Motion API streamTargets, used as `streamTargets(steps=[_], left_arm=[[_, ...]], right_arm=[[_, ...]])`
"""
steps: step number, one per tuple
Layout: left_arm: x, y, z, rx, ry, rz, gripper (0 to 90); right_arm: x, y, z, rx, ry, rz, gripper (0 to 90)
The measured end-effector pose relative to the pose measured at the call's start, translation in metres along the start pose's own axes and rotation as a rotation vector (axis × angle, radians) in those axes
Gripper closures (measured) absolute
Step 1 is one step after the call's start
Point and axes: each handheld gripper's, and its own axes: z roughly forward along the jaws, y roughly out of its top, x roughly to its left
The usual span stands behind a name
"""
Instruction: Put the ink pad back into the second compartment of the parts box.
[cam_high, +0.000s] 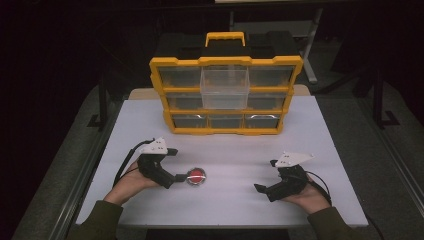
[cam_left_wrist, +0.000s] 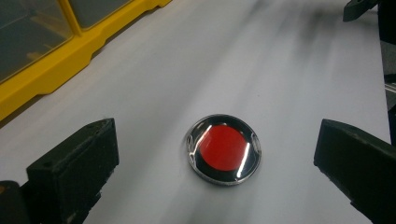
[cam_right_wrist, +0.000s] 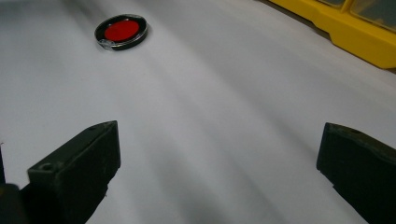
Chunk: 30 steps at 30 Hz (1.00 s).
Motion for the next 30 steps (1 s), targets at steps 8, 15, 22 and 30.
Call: streamTargets(steps=[8,15,22,30], left_arm=[[0.002,0.005,0.007,0.005,-0.007,0.006,0.0],[0.002,0.01,0.016,0.012,-0.019,0.012,0.0],[0.003,0.016,0.022,0.014,-0.022,0.012,0.0],[0.001,0.019,0.032,0.031,-0.022,0.018,0.0]], right_arm=[[-0.001,0.0,0.0,-0.002,-0.001,0.0,0.0],[-0.001,0.0,0.0,-0.002,0.002,-0.001,0.0],[-0.001,0.0,0.0,-0.002,0.0,0.0,0.0],[-0.001,0.0,0.001,0.003,0.001,0.002,0.0]])
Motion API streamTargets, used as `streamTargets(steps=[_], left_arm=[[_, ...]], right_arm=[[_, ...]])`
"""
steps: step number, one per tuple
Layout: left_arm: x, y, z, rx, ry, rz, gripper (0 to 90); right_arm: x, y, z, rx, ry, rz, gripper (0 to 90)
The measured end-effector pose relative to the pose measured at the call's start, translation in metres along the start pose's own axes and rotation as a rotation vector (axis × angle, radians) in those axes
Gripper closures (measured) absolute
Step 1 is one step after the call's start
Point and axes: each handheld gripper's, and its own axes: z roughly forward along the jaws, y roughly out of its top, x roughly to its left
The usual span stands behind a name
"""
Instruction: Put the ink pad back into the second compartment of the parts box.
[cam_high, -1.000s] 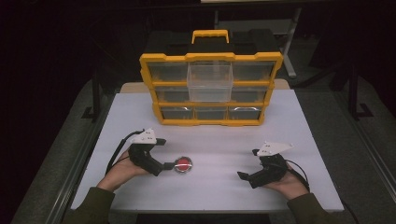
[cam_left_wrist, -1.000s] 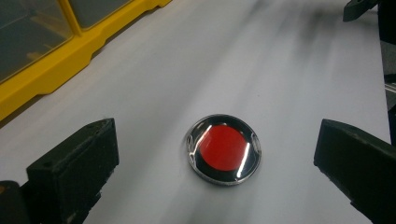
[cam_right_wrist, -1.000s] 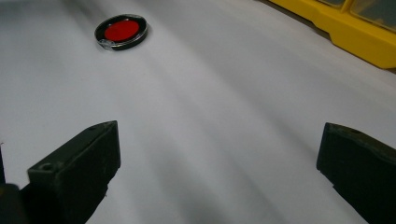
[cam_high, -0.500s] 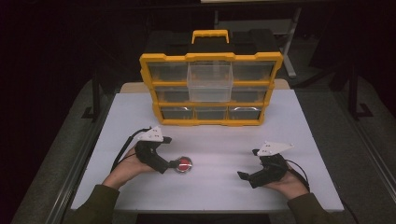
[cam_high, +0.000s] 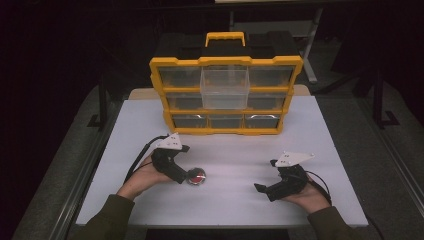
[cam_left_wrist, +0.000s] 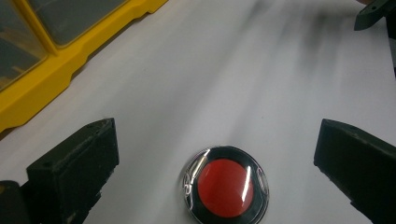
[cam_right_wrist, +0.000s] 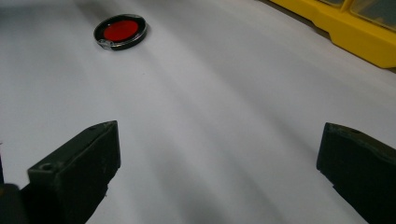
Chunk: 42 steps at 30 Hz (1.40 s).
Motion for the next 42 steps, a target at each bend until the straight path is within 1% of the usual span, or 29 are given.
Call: streamTargets(steps=[4,8,10,15,21,23,24,26,29,31,34,38,39,41,42], left_arm=[[-0.001,-0.001,0.003,0.012,-0.002,0.002,0.0],[-0.002,-0.002,0.007,0.035,0.0,0.0,0.0],[-0.002,-0.002,0.008,0.037,0.003,-0.001,0.0],[-0.003,-0.003,0.013,0.057,0.002,0.01,0.0],[-0.006,-0.006,0.02,0.086,0.003,0.012,0.0],[-0.007,-0.006,0.023,0.092,-0.002,0.013,0.0],[-0.008,-0.007,0.025,0.101,0.0,0.018,0.0],[-0.009,-0.007,0.026,0.105,0.0,0.016,0.0],[-0.01,-0.009,0.029,0.124,-0.003,0.017,0.0],[-0.01,-0.01,0.03,0.128,-0.002,0.021,0.0],[-0.011,-0.011,0.034,0.153,-0.001,0.027,0.0],[-0.012,-0.012,0.036,0.166,0.003,0.027,0.0],[-0.012,-0.013,0.037,0.17,0.006,0.032,0.0],[-0.013,-0.014,0.039,0.195,0.008,0.042,0.0],[-0.013,-0.014,0.039,0.195,0.008,0.042,0.0]], right_arm=[[0.0,0.0,0.0,0.001,0.001,0.0,0.0],[0.0,0.0,0.0,0.002,0.001,-0.001,0.0],[0.0,0.0,0.0,0.002,0.002,-0.001,0.0],[0.0,0.0,0.0,0.002,0.002,-0.001,0.0],[0.001,0.0,0.0,0.003,0.004,-0.004,0.0],[0.001,0.0,0.0,0.003,0.004,-0.002,0.0],[0.001,0.0,0.0,0.003,0.004,-0.003,0.0],[0.001,0.0,0.0,0.004,0.004,-0.004,0.0],[0.001,0.0,0.0,0.005,0.005,-0.004,0.0],[0.001,0.0,0.0,0.005,0.006,-0.004,0.0],[0.001,0.0,0.0,0.004,0.006,-0.004,0.0],[0.001,0.0,0.0,0.004,0.006,-0.003,0.0],[0.001,0.0,0.0,0.004,0.006,-0.003,0.0],[0.001,0.0,0.0,0.003,0.005,-0.003,0.0],[0.001,0.0,0.0,0.003,0.005,-0.003,0.0]])
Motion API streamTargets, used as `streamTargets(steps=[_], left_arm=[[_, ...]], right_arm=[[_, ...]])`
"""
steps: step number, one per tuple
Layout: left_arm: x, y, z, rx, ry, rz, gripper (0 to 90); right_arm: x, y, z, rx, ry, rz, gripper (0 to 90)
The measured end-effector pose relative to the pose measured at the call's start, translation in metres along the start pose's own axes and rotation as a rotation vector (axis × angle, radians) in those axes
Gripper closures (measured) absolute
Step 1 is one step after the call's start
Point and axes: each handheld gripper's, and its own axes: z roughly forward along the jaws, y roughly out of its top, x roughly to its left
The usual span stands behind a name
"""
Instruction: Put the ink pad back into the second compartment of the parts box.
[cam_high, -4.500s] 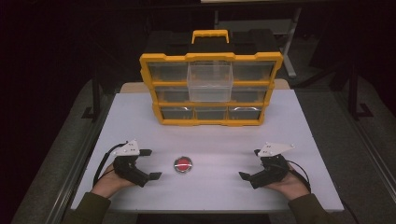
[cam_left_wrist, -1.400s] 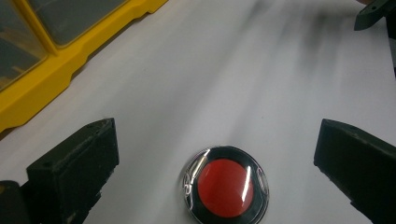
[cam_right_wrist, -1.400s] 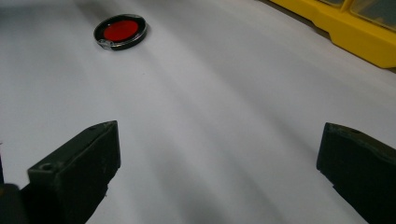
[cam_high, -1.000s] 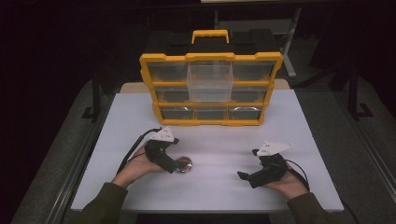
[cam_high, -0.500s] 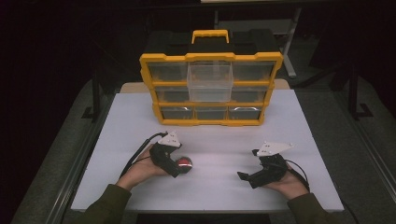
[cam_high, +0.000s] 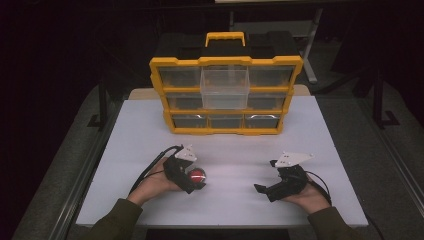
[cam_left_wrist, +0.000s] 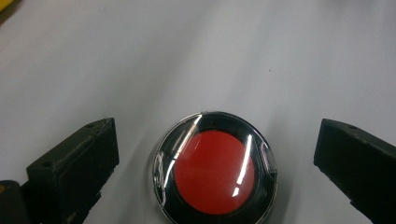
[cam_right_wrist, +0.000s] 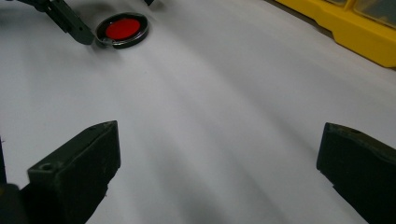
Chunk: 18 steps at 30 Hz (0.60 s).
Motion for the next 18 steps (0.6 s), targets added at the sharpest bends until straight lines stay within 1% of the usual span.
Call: streamTargets(steps=[1,4,5,7,9,14,15,18], left_arm=[[-0.0007,-0.0004,0.0014,0.01,0.01,0.01,0.0],[-0.0017,-0.0006,0.0025,0.02,0.015,0.008,0.0],[-0.0023,-0.001,0.0034,0.034,0.019,0.015,0.0],[-0.0025,-0.0013,0.0035,0.038,0.019,0.017,4.0],[-0.0029,-0.0014,0.0035,0.042,0.019,0.017,5.3],[-0.0031,-0.0012,0.0017,0.047,0.015,0.02,13.4],[-0.0023,-0.001,0.0005,0.06,0.018,0.033,13.9],[-0.0025,-0.001,-0.0003,0.066,0.022,0.034,14.9]], right_arm=[[0.0,-0.0001,0.0,0.001,0.0,0.0,0.0],[0.0,0.0,-0.0002,0.0,0.0,0.0,0.0],[0.0,0.0,-0.0003,0.0,0.0,-0.001,0.0],[0.0,0.0,-0.0004,0.0,0.0,-0.001,0.0],[0.0,0.0,-0.0004,-0.001,0.0,-0.002,0.0],[0.0001,0.0,-0.0004,0.0,0.0,-0.001,0.0],[0.0,0.0,-0.0004,-0.001,0.001,-0.002,0.0],[0.0001,0.0,-0.0004,-0.001,0.001,-0.002,0.0]])
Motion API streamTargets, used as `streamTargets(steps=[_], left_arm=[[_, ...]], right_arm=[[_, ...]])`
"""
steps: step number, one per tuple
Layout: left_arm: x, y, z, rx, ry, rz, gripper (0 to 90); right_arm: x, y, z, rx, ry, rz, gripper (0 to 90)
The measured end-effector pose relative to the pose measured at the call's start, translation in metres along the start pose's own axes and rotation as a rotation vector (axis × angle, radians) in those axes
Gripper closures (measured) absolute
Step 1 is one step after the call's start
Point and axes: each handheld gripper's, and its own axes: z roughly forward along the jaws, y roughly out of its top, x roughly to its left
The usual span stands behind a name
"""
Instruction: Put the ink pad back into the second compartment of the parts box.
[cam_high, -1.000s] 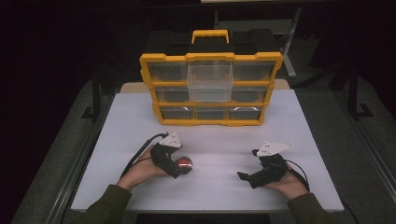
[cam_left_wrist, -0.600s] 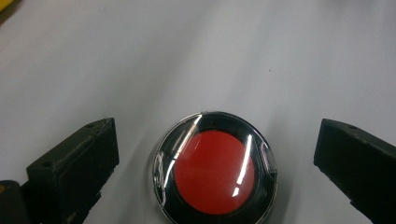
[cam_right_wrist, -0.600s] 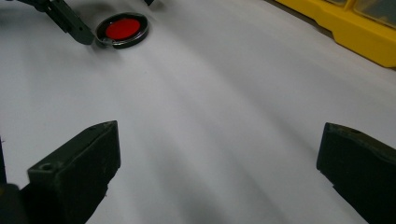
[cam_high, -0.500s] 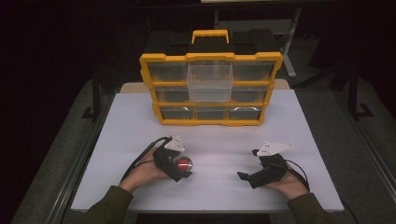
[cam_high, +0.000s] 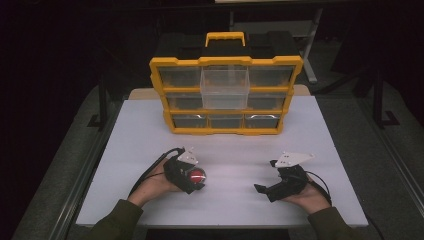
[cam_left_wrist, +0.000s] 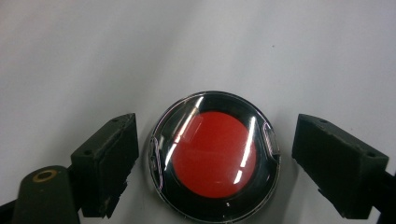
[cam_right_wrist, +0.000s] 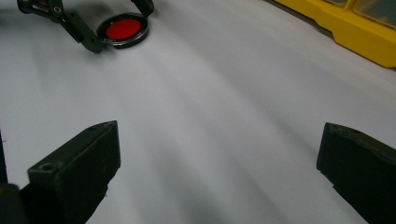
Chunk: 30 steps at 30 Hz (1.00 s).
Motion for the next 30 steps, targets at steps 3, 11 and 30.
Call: streamTargets(steps=[3,11,30], left_arm=[[0.0002,0.0,-0.0011,0.007,0.005,0.008,17.7],[-0.0004,-0.0003,-0.003,0.006,0.01,0.008,25.3],[-0.0003,-0.0004,-0.0043,0.007,0.006,0.007,29.5]], right_arm=[[0.0,0.0,-0.0001,0.0,0.0,0.0,0.0],[0.0002,0.0,0.0,0.001,0.001,0.001,0.0],[0.0006,0.0,-0.0003,0.001,0.002,0.001,0.0]])
